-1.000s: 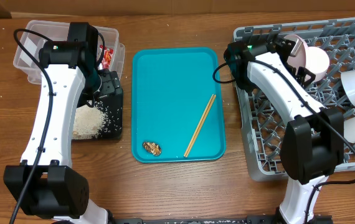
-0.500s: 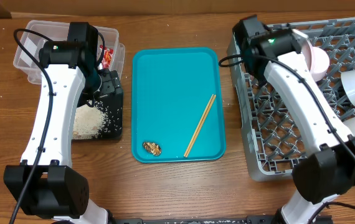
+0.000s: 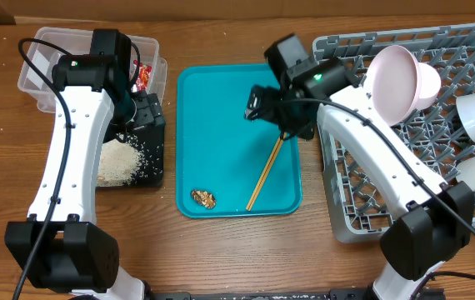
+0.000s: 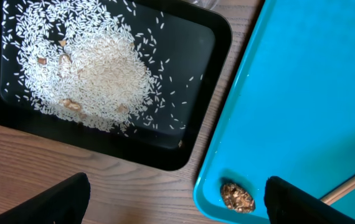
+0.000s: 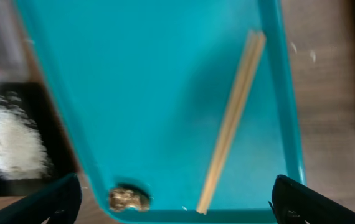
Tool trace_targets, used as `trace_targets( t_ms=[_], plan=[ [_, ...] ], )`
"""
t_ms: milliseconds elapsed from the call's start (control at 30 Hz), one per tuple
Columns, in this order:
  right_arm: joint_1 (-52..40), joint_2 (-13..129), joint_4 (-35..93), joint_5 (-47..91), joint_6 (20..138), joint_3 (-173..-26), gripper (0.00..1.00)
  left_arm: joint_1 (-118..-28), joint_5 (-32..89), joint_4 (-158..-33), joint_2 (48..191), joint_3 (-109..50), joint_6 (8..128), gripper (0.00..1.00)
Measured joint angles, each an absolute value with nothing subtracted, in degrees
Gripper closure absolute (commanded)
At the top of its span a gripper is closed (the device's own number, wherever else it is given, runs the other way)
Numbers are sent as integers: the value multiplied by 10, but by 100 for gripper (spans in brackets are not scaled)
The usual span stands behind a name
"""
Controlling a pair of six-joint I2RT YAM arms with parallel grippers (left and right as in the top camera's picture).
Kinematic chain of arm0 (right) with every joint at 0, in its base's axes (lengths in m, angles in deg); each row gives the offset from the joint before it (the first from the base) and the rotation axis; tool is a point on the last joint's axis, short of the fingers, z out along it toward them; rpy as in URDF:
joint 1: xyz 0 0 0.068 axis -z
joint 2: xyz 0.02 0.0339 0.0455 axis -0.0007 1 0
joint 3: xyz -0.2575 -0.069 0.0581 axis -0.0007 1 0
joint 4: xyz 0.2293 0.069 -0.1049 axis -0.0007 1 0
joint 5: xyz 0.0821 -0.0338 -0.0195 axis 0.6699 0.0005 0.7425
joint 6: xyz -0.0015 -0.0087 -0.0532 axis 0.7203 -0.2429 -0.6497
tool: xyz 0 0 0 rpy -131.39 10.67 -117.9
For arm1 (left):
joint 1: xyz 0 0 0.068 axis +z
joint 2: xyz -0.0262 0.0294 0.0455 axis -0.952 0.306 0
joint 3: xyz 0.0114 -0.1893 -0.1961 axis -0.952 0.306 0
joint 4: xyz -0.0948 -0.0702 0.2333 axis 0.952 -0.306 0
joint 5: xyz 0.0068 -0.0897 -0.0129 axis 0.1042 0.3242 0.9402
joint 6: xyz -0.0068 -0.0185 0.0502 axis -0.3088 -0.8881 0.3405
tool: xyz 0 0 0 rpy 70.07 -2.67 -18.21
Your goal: Sort waste into correct bins and load items into the dishwasher
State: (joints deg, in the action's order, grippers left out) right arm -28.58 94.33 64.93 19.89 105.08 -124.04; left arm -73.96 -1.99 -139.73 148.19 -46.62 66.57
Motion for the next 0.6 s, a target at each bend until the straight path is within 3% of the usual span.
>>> trace_targets(
  t_ms=[100, 133, 167, 467, 600],
  plan=[
    [-282, 943, 656, 185, 1062, -1203, 53, -740, -20, -1397, 1482, -466, 666, 8],
    [-281, 944, 663, 174, 1067, -1195, 89, -740, -20, -1397, 1482, -466, 665, 8],
    [-281, 944, 668, 168, 1067, -1190, 96, -740, -20, -1397, 1482, -466, 666, 8],
    [-276, 938, 714, 90, 1049, -1194, 96, -740, -20, -1397, 1482, -466, 666, 7],
    [-245, 919, 790, 51, 1060, -1199, 96, -740, -20, -1398, 1482, -466, 665, 7]
  ],
)
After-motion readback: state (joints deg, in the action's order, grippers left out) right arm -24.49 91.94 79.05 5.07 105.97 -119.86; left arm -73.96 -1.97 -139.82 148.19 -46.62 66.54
